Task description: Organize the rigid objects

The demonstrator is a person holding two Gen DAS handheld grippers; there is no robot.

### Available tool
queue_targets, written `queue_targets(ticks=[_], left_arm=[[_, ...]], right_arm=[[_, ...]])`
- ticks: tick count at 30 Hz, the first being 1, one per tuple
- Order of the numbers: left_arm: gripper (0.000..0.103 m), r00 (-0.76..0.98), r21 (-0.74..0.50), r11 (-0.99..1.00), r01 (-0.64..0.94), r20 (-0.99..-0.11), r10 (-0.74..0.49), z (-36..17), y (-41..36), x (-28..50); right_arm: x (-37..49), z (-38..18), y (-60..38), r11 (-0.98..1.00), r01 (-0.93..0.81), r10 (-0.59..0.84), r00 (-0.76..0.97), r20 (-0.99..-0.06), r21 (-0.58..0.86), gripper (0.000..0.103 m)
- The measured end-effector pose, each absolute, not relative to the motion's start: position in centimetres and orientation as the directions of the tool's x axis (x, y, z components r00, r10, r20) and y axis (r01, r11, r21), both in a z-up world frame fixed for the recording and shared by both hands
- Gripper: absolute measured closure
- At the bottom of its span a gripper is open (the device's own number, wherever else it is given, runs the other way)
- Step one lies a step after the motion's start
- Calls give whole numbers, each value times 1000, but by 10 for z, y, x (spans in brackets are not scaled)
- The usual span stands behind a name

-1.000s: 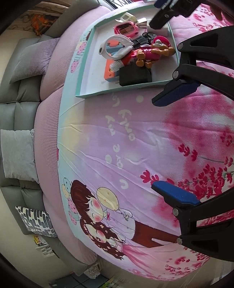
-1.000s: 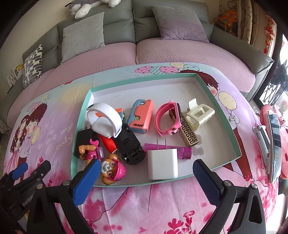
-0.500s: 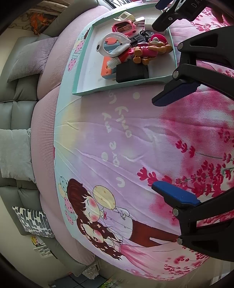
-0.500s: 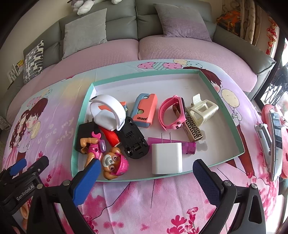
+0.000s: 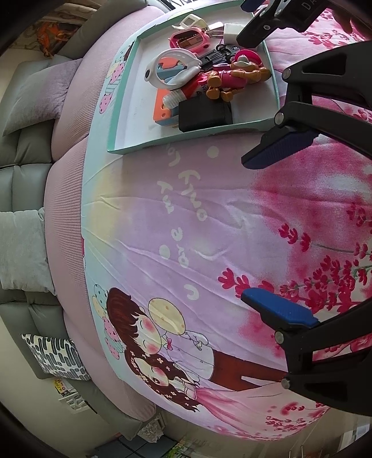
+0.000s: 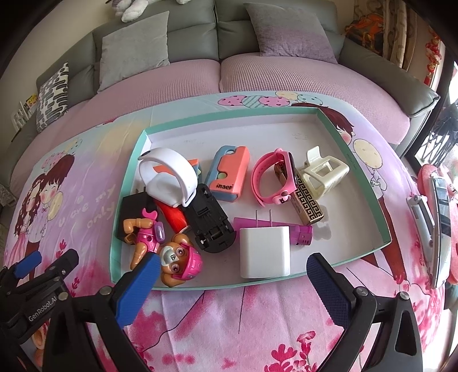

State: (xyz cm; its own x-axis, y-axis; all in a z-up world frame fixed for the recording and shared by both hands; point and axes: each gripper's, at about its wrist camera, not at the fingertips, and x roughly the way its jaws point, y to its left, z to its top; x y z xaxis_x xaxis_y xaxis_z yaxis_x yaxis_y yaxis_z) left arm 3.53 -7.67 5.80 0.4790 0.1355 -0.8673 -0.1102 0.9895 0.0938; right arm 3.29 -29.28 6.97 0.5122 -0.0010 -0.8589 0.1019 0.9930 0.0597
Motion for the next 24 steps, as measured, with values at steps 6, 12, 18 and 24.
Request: queue_targets(ticks=[6, 12, 18, 24], left_arm=[[18, 472, 83, 988, -130, -871, 135, 58, -74, 36], [18, 463, 82, 987, -135, -876, 136, 57, -73, 37], [18, 475, 86, 989, -120, -870, 134, 59, -77, 35], [18, 474, 93, 989, -118, -869, 138, 59, -77, 36]], right_arm=[[32, 71, -294, 992, 106, -2, 514, -858, 62, 0], [32, 72, -294, 993, 101, 4, 518, -855, 66, 0], [33, 71, -291, 993, 98, 5, 514, -858, 65, 0], [33, 69, -291, 993, 97, 5, 509, -861, 63, 0]])
